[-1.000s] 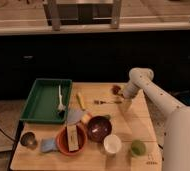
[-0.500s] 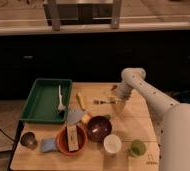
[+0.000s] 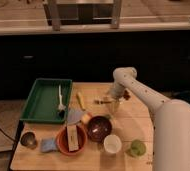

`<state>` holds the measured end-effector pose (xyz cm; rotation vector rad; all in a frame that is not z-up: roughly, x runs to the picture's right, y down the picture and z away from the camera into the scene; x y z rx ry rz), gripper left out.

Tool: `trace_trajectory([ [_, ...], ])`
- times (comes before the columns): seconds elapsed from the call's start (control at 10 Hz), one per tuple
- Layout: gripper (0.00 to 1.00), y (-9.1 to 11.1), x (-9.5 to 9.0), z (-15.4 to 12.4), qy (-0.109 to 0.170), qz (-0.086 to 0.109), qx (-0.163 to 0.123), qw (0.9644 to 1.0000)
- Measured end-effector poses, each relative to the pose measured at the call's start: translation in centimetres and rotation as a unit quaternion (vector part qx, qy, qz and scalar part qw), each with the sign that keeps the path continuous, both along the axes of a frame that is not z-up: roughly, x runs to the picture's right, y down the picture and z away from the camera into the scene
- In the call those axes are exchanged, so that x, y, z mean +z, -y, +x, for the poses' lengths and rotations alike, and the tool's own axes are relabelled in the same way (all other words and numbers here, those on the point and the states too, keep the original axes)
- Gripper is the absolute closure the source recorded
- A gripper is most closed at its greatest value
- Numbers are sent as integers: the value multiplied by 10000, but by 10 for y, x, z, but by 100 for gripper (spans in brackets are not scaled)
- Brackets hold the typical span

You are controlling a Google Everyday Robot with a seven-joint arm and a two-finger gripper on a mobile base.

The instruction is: Place fork in purple bowl

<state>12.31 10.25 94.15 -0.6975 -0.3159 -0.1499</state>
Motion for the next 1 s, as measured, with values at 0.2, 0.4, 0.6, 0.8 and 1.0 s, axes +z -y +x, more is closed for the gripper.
trace_trajectory([
  [0.2,38,-1,4,-7,32,-32,-65,10000],
  [0.4,57,-4,7,-7,43,-120,-54,9999],
  [0.6,79,-3,9,-7,42,-112,-57,9999],
  [0.8,97,-2,6,-6,34,-140,-91,9999],
  [1.0,100,-2,6,-5,19,-142,-105,9998],
])
